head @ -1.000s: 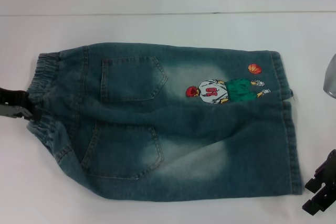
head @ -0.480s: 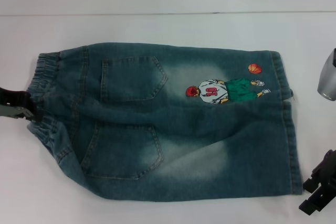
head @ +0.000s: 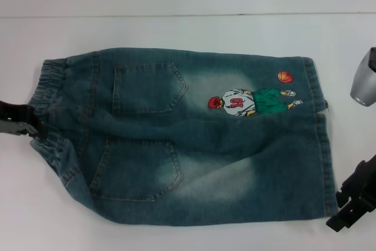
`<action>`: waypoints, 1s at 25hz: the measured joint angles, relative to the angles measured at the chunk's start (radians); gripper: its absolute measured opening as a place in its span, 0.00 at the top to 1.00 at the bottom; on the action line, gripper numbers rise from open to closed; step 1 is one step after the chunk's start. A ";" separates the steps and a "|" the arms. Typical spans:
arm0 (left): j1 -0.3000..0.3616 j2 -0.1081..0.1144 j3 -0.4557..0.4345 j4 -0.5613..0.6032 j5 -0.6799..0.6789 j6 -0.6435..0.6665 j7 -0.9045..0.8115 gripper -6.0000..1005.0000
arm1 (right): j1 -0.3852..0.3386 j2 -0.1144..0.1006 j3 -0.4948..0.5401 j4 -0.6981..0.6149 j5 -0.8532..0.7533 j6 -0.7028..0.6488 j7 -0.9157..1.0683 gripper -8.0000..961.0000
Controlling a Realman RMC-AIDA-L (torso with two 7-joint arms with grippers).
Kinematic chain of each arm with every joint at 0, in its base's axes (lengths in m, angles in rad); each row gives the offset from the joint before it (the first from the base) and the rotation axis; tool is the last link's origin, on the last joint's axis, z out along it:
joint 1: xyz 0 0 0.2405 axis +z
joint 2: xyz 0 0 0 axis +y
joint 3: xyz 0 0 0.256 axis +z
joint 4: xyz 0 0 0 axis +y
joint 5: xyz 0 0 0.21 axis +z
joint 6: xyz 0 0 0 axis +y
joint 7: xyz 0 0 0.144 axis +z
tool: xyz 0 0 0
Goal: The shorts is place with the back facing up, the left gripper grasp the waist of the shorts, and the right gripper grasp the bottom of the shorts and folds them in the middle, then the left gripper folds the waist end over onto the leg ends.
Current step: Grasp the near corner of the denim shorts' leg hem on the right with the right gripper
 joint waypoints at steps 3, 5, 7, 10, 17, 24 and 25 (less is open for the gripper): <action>0.002 0.000 0.000 0.000 0.000 0.000 0.001 0.91 | 0.004 0.001 0.010 -0.003 0.002 0.000 -0.001 0.27; 0.002 0.000 0.000 0.000 0.000 0.000 0.001 0.90 | 0.007 0.003 0.012 -0.005 0.002 0.000 -0.003 0.27; 0.002 0.000 0.000 0.000 0.000 0.000 0.001 0.90 | 0.010 0.005 0.014 -0.005 0.003 -0.001 -0.004 0.27; 0.002 0.000 0.001 0.000 0.000 0.000 0.001 0.90 | 0.016 0.011 0.017 -0.006 0.004 -0.001 -0.007 0.27; 0.002 -0.001 0.002 0.000 0.000 0.000 0.003 0.89 | 0.026 0.026 0.007 -0.006 -0.002 -0.006 -0.010 0.27; 0.003 -0.002 0.002 -0.003 0.000 -0.001 0.006 0.89 | 0.025 0.019 0.009 -0.007 -0.007 0.005 -0.007 0.27; 0.002 -0.002 0.002 -0.007 0.000 -0.002 0.007 0.89 | 0.026 0.019 0.010 -0.007 -0.005 0.005 -0.007 0.27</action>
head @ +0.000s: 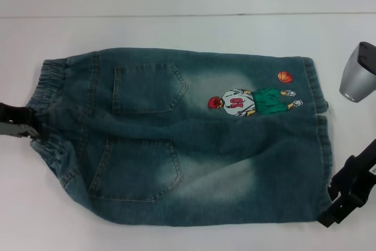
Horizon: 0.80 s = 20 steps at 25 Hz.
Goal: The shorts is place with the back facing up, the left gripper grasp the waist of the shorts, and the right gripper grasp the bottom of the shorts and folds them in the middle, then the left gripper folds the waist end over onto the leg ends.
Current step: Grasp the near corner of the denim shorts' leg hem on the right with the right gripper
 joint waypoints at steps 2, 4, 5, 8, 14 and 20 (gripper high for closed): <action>-0.002 -0.001 0.000 -0.006 0.000 -0.002 0.001 0.89 | 0.002 0.005 -0.002 0.000 0.000 0.001 -0.002 0.27; -0.003 -0.001 0.000 -0.009 0.000 -0.006 0.001 0.89 | 0.003 0.010 -0.005 0.000 -0.002 0.001 -0.004 0.27; -0.003 -0.001 0.000 -0.009 0.000 -0.006 0.001 0.88 | 0.004 0.012 -0.005 0.000 -0.003 0.002 -0.004 0.28; -0.003 -0.001 0.000 -0.009 0.000 -0.006 0.002 0.88 | 0.004 0.014 -0.006 0.000 -0.005 0.005 -0.005 0.33; -0.001 -0.001 0.000 -0.009 0.000 -0.007 0.002 0.88 | 0.004 0.011 -0.006 0.000 -0.009 0.011 -0.003 0.49; 0.000 -0.001 0.000 -0.008 0.000 -0.008 0.002 0.87 | 0.004 0.015 -0.007 0.004 -0.020 0.023 -0.002 0.79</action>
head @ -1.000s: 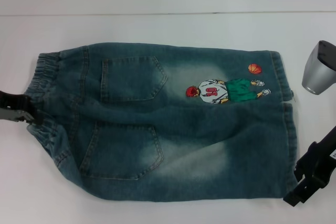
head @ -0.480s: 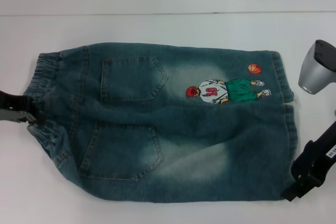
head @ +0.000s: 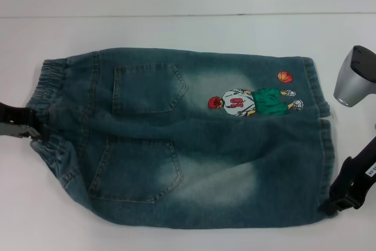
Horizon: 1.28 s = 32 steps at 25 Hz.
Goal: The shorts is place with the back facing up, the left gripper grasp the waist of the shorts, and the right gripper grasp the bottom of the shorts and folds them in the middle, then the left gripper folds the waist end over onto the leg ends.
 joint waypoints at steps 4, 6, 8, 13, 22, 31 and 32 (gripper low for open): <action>0.000 0.000 0.000 0.000 0.000 0.000 0.000 0.87 | 0.000 0.000 0.000 0.001 0.000 0.001 0.000 0.93; 0.000 0.000 0.000 0.000 0.000 0.000 0.000 0.87 | -0.003 -0.001 0.004 0.000 0.001 -0.001 -0.002 0.96; 0.000 0.001 -0.004 0.000 -0.012 0.011 0.001 0.87 | -0.008 -0.006 0.011 -0.005 0.013 -0.011 -0.004 0.97; 0.003 0.028 -0.049 -0.013 -0.121 0.080 0.017 0.86 | -0.039 -0.034 0.123 -0.040 0.091 -0.052 -0.055 0.97; 0.018 0.053 -0.189 -0.052 -0.145 0.023 0.019 0.86 | -0.159 -0.081 0.383 -0.010 0.437 0.020 -0.164 0.97; 0.072 0.022 -0.267 -0.103 -0.277 -0.153 0.026 0.85 | -0.241 -0.036 0.399 0.103 0.614 0.375 -0.272 0.97; 0.078 0.019 -0.266 -0.109 -0.292 -0.172 0.030 0.85 | -0.245 -0.030 0.400 0.116 0.632 0.404 -0.288 0.97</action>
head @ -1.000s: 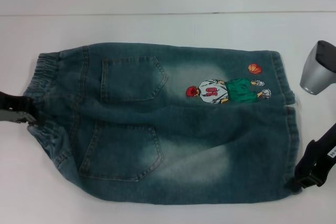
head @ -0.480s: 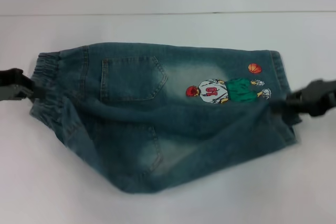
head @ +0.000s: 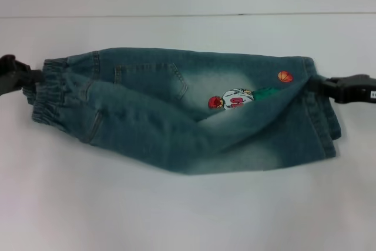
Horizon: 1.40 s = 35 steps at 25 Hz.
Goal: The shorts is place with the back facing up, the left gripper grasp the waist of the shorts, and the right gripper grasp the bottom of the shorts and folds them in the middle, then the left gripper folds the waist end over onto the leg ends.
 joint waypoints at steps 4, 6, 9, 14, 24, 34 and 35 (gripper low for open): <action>0.011 -0.007 0.000 -0.037 -0.044 -0.066 0.025 0.85 | -0.011 0.022 0.009 0.031 0.077 0.096 -0.059 0.97; 0.013 -0.011 0.000 -0.043 -0.047 -0.089 0.032 0.84 | -0.011 0.033 0.010 0.036 0.089 0.132 -0.080 0.97; 0.016 -0.021 -0.001 -0.045 -0.048 -0.127 0.045 0.84 | -0.009 0.055 0.015 0.038 0.116 0.187 -0.105 0.97; 0.027 -0.029 -0.005 -0.047 -0.068 -0.171 0.067 0.84 | -0.011 0.073 0.019 0.046 0.194 0.261 -0.138 0.98; 0.034 -0.037 -0.001 -0.085 -0.192 -0.229 0.148 0.83 | 0.029 0.088 0.012 0.065 0.232 0.380 -0.148 0.96; 0.031 -0.079 0.000 -0.116 -0.277 -0.316 0.259 0.82 | 0.071 0.098 0.010 0.125 0.233 0.468 -0.196 0.95; 0.032 -0.079 0.001 -0.120 -0.276 -0.324 0.259 0.82 | 0.072 0.098 0.010 0.127 0.233 0.472 -0.198 0.95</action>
